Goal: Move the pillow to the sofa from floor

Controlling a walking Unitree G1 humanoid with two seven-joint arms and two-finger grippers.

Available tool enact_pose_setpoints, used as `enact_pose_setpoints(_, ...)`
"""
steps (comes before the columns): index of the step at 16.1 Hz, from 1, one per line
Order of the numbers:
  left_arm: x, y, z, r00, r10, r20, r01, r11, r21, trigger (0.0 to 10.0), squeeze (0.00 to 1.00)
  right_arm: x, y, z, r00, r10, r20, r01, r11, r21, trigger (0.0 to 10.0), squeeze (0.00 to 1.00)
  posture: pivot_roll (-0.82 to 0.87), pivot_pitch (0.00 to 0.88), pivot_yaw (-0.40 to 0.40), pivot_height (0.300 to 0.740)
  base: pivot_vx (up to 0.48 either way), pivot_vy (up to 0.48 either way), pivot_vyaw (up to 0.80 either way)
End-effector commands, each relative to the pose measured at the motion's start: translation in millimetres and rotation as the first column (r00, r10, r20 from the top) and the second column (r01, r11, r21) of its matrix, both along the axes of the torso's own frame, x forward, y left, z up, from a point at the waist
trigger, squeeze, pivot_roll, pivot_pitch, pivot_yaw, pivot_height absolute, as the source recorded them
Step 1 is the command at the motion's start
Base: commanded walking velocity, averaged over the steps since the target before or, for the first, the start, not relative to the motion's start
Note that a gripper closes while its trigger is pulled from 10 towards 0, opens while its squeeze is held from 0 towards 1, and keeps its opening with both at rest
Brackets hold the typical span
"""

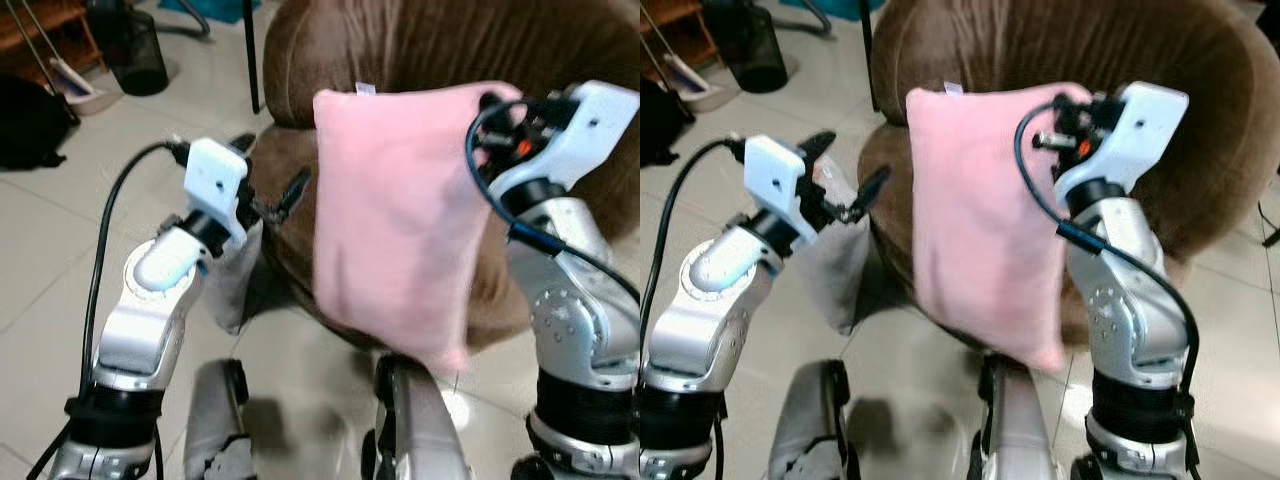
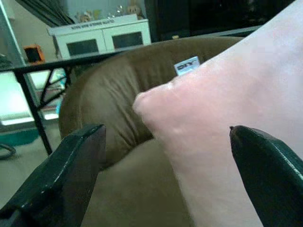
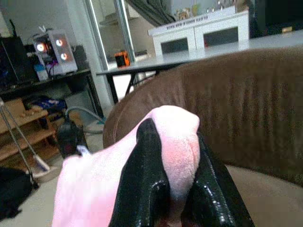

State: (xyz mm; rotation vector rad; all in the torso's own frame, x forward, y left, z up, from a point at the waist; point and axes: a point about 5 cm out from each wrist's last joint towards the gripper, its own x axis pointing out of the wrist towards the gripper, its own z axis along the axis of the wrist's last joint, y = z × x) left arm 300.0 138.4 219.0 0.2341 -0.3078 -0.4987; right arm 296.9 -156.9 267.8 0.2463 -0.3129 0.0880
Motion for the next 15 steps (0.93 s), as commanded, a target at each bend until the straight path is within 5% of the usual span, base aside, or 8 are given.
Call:
enact_pose_setpoints(1,1.0,-1.6,1.4,1.000,0.007,0.014,-0.007,1.000,0.016,10.0,0.00,-3.7,-7.5,10.0,0.999,-0.035,0.042,0.034,0.999,0.012,10.0,0.00,0.06,0.080,-0.067,0.620,0.000,0.000,0.00)
enact_pose_setpoints(12,4.1,-5.5,2.3,1.000,0.030,-0.003,-0.030,0.999,-0.028,10.0,0.00,-5.4,-9.8,10.9,0.997,-0.066,0.036,0.066,0.998,0.009,10.0,0.00,0.04,0.068,-0.079,0.740,0.000,0.000,0.00)
enact_pose_setpoints(15,4.4,-8.7,2.1,1.000,0.021,0.003,-0.021,1.000,-0.022,10.0,0.00,-2.9,-8.5,6.8,0.997,-0.080,0.019,0.080,0.997,-0.014,10.0,0.00,0.04,0.069,-0.081,0.740,0.000,0.000,0.00)
